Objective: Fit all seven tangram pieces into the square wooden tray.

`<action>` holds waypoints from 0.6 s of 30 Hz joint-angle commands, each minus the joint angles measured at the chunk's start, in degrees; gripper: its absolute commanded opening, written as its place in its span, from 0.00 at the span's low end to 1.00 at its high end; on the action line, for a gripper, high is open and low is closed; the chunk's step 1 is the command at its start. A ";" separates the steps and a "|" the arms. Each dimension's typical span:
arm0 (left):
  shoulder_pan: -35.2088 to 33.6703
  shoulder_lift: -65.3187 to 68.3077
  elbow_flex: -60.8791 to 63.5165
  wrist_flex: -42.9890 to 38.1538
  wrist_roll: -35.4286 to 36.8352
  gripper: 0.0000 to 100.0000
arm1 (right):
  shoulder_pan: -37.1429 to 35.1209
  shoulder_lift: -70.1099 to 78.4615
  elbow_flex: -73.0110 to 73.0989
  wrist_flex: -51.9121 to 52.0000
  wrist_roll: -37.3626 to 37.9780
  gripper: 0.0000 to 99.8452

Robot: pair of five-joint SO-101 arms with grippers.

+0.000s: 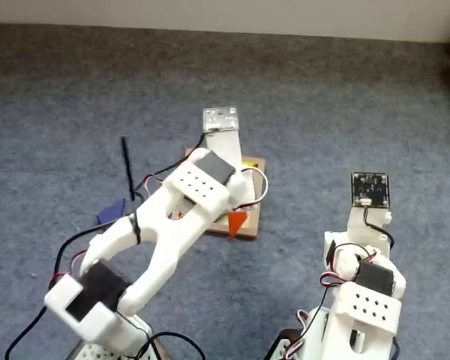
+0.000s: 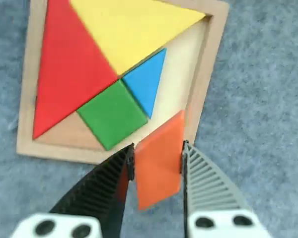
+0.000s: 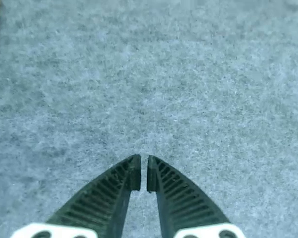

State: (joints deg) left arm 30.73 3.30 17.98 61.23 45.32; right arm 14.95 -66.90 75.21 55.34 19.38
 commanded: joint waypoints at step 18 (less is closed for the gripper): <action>-4.18 36.44 -51.82 23.12 -12.48 0.32 | 0.40 -1.10 -0.22 -1.27 -1.49 0.04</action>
State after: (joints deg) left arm 28.00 38.46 -25.01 78.11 33.54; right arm 14.95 -66.90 75.74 55.34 18.33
